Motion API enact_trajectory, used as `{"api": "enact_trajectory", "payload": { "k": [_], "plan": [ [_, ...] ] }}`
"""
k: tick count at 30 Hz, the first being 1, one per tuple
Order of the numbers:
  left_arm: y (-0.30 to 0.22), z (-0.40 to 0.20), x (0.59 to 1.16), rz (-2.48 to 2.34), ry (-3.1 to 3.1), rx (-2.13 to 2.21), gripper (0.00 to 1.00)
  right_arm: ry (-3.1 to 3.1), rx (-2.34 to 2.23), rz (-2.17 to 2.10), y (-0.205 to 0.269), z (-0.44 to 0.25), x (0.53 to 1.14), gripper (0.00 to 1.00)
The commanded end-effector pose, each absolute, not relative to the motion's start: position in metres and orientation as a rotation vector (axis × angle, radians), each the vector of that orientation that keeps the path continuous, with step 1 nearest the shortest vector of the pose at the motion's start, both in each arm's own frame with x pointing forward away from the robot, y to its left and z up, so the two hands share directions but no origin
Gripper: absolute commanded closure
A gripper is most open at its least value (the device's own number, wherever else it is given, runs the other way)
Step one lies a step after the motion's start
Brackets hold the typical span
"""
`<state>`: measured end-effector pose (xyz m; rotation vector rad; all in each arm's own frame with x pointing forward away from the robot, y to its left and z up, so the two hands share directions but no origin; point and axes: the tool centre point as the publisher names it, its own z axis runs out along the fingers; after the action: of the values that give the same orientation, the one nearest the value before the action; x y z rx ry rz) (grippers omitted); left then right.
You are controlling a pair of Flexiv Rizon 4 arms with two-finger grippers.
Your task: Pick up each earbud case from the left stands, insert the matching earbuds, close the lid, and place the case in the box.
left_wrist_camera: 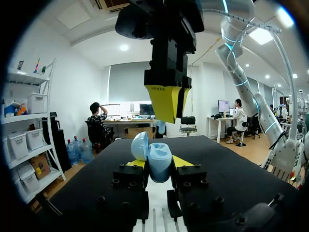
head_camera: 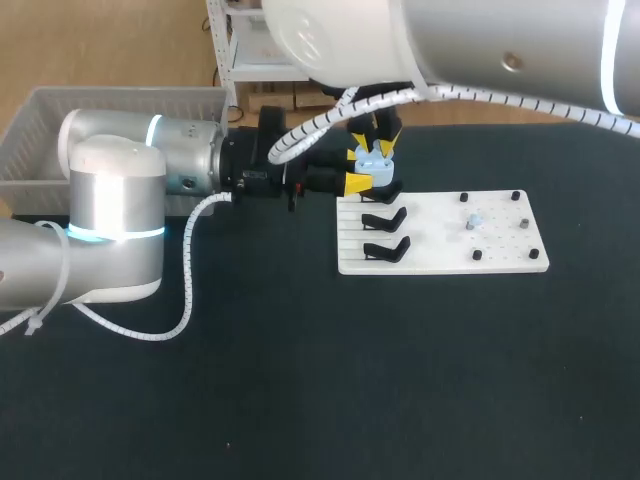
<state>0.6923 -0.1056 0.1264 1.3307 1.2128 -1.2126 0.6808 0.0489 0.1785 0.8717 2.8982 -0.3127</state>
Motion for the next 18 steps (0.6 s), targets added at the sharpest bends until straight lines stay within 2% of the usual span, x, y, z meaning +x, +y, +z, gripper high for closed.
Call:
{"api": "enact_trajectory", "payload": {
  "k": [1, 18],
  "plan": [
    [-0.1053, 0.1258, 0.6905, -1.207, 1.212, 1.326, 1.00, 2.899, 0.870, -0.288, 0.0446, 0.1734, 0.6786, 1.00],
    [-0.1053, 0.1258, 0.6905, -1.207, 1.212, 1.326, 1.00, 2.922, 0.859, -0.273, 0.0471, 0.1675, 0.6805, 1.00]
  ]
}}
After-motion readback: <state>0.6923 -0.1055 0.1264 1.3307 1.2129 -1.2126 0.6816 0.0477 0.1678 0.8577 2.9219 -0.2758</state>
